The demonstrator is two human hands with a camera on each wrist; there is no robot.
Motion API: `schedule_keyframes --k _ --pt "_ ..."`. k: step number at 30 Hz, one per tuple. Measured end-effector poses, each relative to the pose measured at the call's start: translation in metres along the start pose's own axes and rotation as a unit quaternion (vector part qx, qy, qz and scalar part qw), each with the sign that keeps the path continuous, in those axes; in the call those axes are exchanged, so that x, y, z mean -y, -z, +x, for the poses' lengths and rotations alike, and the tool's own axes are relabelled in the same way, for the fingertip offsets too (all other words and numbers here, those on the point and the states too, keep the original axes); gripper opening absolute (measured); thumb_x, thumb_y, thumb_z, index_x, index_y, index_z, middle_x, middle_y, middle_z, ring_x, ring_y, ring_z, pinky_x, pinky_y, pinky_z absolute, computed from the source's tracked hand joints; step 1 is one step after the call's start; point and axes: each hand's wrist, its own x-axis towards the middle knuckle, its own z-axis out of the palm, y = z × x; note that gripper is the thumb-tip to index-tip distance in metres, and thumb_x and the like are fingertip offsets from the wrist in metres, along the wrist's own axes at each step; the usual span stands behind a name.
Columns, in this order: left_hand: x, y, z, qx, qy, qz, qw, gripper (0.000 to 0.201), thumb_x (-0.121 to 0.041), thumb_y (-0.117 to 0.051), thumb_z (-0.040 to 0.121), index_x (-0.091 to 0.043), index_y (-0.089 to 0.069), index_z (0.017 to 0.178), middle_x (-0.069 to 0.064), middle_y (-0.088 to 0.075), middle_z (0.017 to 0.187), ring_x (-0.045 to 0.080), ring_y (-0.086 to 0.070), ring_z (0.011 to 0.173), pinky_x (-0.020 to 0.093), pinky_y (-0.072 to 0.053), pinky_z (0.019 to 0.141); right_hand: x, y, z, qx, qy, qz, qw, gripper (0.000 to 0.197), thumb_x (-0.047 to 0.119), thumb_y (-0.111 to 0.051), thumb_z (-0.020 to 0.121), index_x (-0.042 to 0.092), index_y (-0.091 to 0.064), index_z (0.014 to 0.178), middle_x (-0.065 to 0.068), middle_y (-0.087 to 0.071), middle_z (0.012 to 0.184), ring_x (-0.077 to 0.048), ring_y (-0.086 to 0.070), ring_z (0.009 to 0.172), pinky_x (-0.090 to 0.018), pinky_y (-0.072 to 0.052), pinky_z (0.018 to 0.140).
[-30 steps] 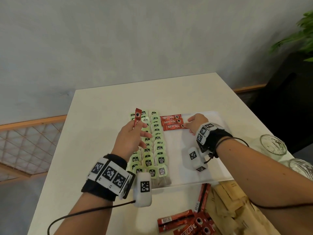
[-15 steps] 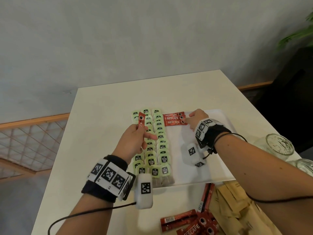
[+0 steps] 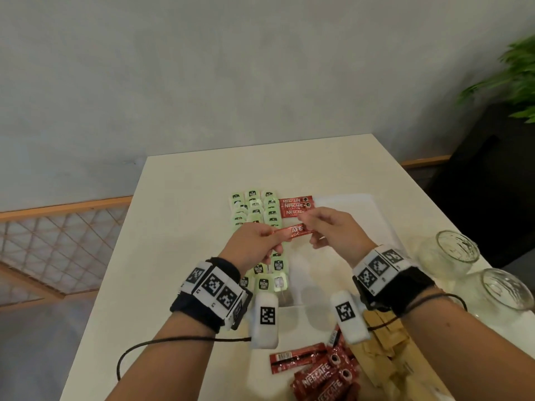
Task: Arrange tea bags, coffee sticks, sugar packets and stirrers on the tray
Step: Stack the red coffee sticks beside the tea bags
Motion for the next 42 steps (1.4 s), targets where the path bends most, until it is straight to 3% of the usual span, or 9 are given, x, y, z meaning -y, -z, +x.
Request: schedule_keyframes --k 3,7,15,23,28,32,37,40,42 --pt "-0.003 -0.003 -0.007 -0.014 -0.011 -0.038 0.999 0.017 -0.025 -0.073 0.087 -0.010 -0.074 0.095 0.000 -0.071 0.074 0.005 -0.056 0.057 0.020 -0.051 0.054 -0.002 0.001 -0.010 -0.015 0.023 0.014 1.000 0.015 0.010 -0.064 0.091 -0.004 -0.068 0.098 -0.008 -0.061 0.073 -0.011 -0.055 0.054 -0.022 -0.054 0.058" --pt "-0.005 -0.003 -0.018 -0.013 -0.019 -0.073 0.997 0.009 -0.012 -0.076 0.084 -0.011 -0.073 0.092 0.008 -0.073 0.085 0.012 -0.065 0.071 0.021 -0.056 0.057 0.004 0.003 -0.021 -0.013 0.033 0.021 0.999 0.007 0.006 -0.071 0.085 0.000 -0.070 0.089 -0.012 -0.063 0.074 -0.012 -0.056 0.055 -0.022 -0.056 0.060" --pt "-0.006 -0.009 -0.019 -0.041 -0.039 -0.007 0.998 0.007 -0.015 -0.074 0.086 -0.009 -0.071 0.089 0.004 -0.068 0.077 0.014 -0.063 0.062 0.042 -0.059 0.074 0.021 0.002 -0.019 0.063 -0.011 -0.060 0.996 0.022 0.015 -0.083 0.072 0.000 -0.072 0.085 -0.008 -0.062 0.060 -0.013 -0.055 0.050 -0.025 -0.052 0.055" --pt "-0.019 -0.001 -0.003 -0.082 -0.070 -0.012 0.994 0.015 -0.014 -0.071 0.088 -0.009 -0.072 0.102 0.002 -0.068 0.082 0.006 -0.059 0.065 0.020 -0.053 0.056 0.031 0.025 0.005 0.051 -0.055 0.034 0.997 0.008 -0.001 -0.064 0.088 -0.004 -0.067 0.095 -0.017 -0.068 0.078 -0.018 -0.069 0.061 -0.027 -0.060 0.061" --pt "-0.029 0.016 0.008 -0.126 -0.065 -0.028 0.989 0.013 -0.016 -0.064 0.091 -0.015 -0.070 0.103 0.004 -0.071 0.100 0.010 -0.059 0.075 0.020 -0.053 0.060 0.011 0.044 0.039 -0.056 -0.084 -0.034 0.994 0.016 0.001 -0.057 0.094 -0.003 -0.067 0.106 -0.011 -0.067 0.080 -0.017 -0.065 0.065 -0.029 -0.061 0.061" --pt "-0.027 0.023 0.013 -0.139 -0.050 -0.053 0.988 0.013 -0.013 -0.061 0.093 -0.013 -0.070 0.101 0.005 -0.074 0.099 0.012 -0.063 0.071 0.020 -0.053 0.058 -0.016 0.047 0.057 -0.085 -0.149 -0.193 0.966 0.012 0.011 -0.059 0.094 0.011 -0.069 0.101 -0.004 -0.064 0.080 -0.015 -0.058 0.066 -0.025 -0.053 0.055" --pt "-0.017 0.029 0.019 -0.144 -0.035 -0.060 0.987 0.015 -0.014 -0.056 0.096 -0.015 -0.069 0.102 0.003 -0.076 0.090 0.014 -0.067 0.068 0.024 -0.053 0.061 -0.028 0.036 0.075 -0.086 -0.175 -0.229 0.954 0.008 0.012 -0.066 0.090 0.015 -0.070 0.085 -0.003 -0.059 0.065 -0.016 -0.050 0.056 -0.023 -0.045 0.050" --pt "-0.012 0.033 0.022 -0.152 -0.031 -0.066 0.986 0.013 -0.014 -0.057 0.096 -0.015 -0.069 0.101 0.003 -0.076 0.088 0.016 -0.068 0.067 0.027 -0.054 0.064 -0.028 0.034 0.087 -0.099 -0.181 -0.232 0.951 0.013 0.013 -0.072 0.085 0.018 -0.064 0.076 -0.003 -0.060 0.067 -0.016 -0.054 0.056 -0.026 -0.048 0.053" --pt "-0.010 0.034 0.024 -0.154 -0.029 -0.069 0.985 0.013 -0.015 -0.058 0.095 -0.015 -0.069 0.102 0.003 -0.076 0.088 0.017 -0.069 0.067 0.026 -0.053 0.063 -0.027 0.034 0.094 -0.105 -0.190 -0.238 0.947 0.021 0.015 -0.075 0.082 0.018 -0.056 0.075 -0.006 -0.062 0.071 -0.018 -0.057 0.060 -0.030 -0.052 0.064"
